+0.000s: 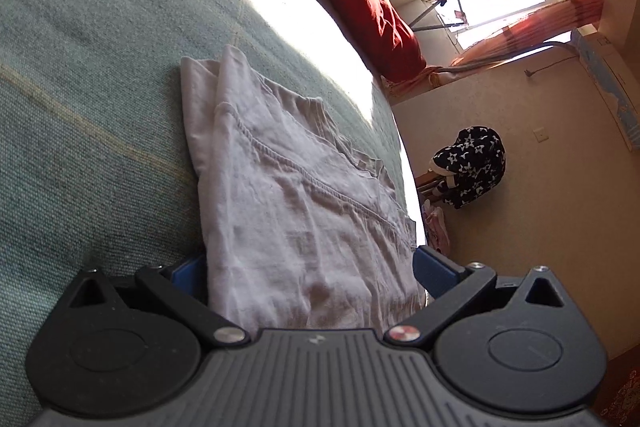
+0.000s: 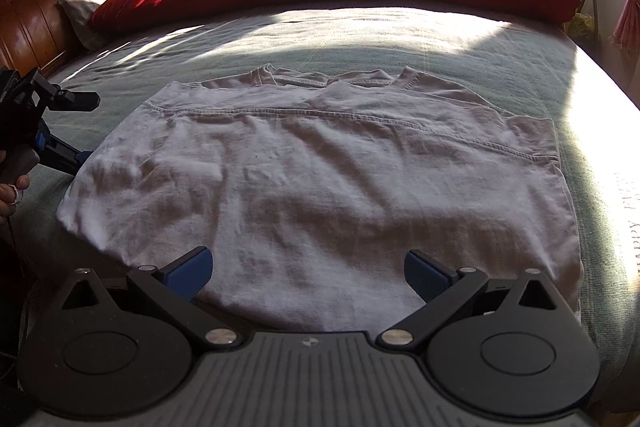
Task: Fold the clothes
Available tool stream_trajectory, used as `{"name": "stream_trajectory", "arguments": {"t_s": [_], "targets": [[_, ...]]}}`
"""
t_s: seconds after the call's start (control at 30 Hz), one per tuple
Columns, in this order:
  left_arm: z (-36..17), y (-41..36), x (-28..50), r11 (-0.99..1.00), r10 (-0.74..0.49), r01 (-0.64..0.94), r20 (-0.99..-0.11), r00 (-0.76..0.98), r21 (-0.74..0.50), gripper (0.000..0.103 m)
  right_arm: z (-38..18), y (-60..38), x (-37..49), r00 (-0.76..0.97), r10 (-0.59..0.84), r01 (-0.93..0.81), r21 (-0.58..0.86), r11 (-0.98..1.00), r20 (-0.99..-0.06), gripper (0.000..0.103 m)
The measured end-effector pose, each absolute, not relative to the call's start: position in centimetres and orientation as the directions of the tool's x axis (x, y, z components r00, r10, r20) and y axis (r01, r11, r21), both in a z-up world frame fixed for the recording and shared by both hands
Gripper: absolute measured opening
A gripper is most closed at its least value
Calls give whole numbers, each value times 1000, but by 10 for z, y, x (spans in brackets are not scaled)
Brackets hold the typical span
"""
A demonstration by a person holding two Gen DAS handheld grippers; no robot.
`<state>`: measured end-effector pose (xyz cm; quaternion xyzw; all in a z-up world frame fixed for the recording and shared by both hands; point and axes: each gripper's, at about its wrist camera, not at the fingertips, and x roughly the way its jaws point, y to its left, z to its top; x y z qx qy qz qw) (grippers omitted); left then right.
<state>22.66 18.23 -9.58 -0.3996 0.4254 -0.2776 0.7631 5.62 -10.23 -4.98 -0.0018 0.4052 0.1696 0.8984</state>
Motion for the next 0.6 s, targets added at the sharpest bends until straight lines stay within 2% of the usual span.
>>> {"name": "stream_trajectory", "arguments": {"t_s": [0.2,0.47,0.6], "targets": [[-99,178,263,531,-755,80,-428,496,-843,101,-49,-106,49,615,302,-295,143,945,-729,103],[-99,183,225,512,-813,159,-416,409,-844,96,-57,-109,51,592,306,-285,161,945,-746,103],[-101,179,235,534,-806,153,-445,390,-831,94,-62,-112,52,584,306,-275,172,946,-752,103]]}}
